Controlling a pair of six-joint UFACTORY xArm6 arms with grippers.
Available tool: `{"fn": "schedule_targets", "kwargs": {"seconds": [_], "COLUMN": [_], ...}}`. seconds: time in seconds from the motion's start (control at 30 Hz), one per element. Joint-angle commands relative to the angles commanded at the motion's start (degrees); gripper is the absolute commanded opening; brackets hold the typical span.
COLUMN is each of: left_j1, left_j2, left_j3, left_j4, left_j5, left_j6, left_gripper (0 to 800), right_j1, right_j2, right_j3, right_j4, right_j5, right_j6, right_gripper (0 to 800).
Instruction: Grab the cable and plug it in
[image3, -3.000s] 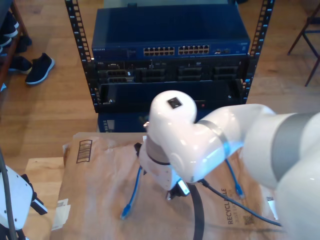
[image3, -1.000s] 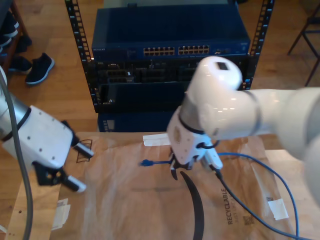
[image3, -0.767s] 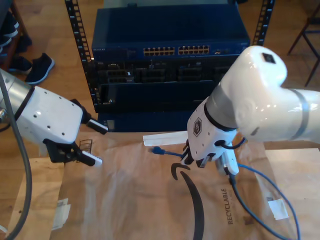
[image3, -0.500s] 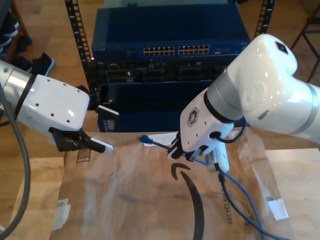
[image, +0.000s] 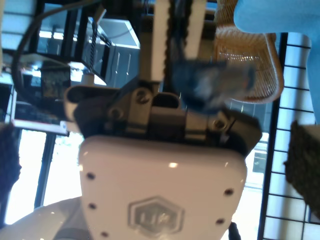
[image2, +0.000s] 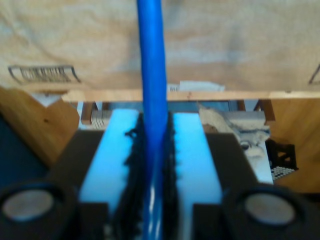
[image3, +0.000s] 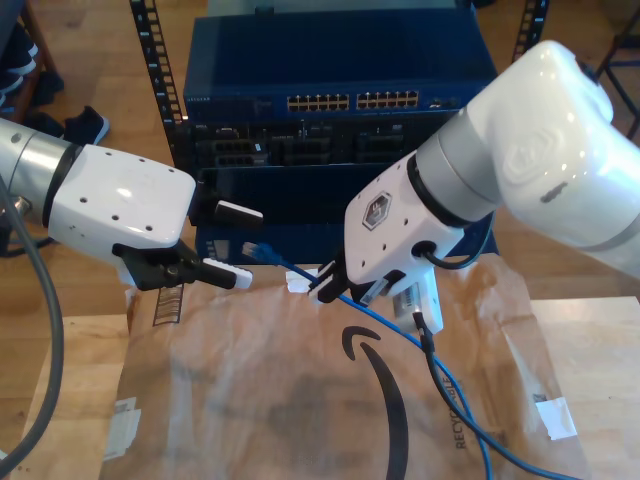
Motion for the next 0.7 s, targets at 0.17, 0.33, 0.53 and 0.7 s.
{"fn": "schedule_targets", "kwargs": {"seconds": [0.17,0.33,0.53,0.7], "left_j1": [-0.09,0.0,0.09,0.09], "left_j2": [0.18,0.18,0.18,0.18], "left_j3": [0.88,1.93,2.02,2.29], "left_j4": [-1.41,-1.93,-3.6,-4.31], "left_j5": [-0.18,0.0,0.18,1.49], "left_j6": [0.0,0.0,-1.49,-3.16], "left_gripper": [623,548,455,454], "right_j1": [0.0,0.0,0.0,0.0], "right_j2": [-0.44,-1.23,-1.85,-2.02], "right_j3": [0.0,0.0,0.35,0.44], "right_j4": [0.0,0.0,0.0,0.0], "right_j5": [0.09,0.0,0.0,0.0], "right_j6": [0.0,-0.09,-0.09,-0.09], "right_gripper": [1,1,1,1]}}
